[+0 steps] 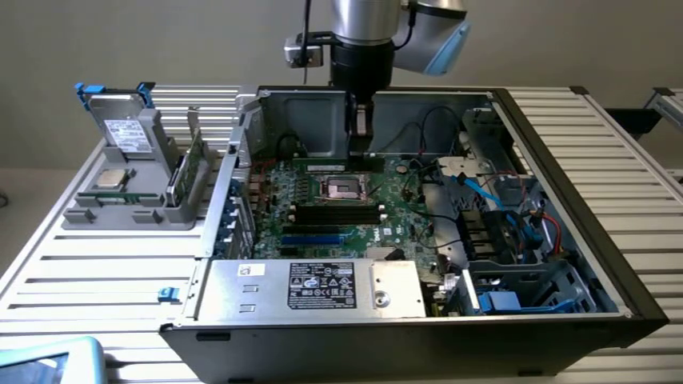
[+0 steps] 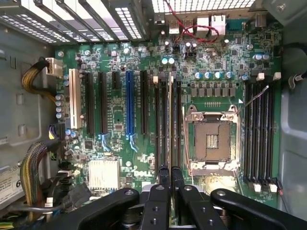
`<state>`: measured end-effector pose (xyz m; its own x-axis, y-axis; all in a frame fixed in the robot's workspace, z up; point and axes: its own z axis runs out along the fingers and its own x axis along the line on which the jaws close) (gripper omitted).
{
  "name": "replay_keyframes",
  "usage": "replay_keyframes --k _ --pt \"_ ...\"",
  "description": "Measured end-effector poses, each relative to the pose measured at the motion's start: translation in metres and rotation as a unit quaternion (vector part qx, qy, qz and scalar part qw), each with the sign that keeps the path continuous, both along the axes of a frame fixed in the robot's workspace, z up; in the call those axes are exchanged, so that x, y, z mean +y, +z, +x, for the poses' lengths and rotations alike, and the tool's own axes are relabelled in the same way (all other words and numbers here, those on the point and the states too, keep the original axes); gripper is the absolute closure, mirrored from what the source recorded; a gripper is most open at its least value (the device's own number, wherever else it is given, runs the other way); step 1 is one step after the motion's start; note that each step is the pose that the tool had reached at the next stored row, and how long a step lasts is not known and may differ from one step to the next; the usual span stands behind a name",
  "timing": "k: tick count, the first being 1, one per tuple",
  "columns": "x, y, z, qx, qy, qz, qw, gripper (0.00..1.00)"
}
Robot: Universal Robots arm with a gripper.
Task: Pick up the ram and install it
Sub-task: 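Insert the ram into the slot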
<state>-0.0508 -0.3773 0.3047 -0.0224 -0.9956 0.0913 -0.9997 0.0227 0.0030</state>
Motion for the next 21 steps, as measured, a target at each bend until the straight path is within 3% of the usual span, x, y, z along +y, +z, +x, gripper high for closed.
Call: replay_keyframes --k 10,21 --pt "-0.0001 -0.0177 0.0 0.0 0.0 0.0 1.0 0.86" --pt "-0.0009 -0.0209 0.0 0.0001 0.0 -0.0001 1.0 0.86"
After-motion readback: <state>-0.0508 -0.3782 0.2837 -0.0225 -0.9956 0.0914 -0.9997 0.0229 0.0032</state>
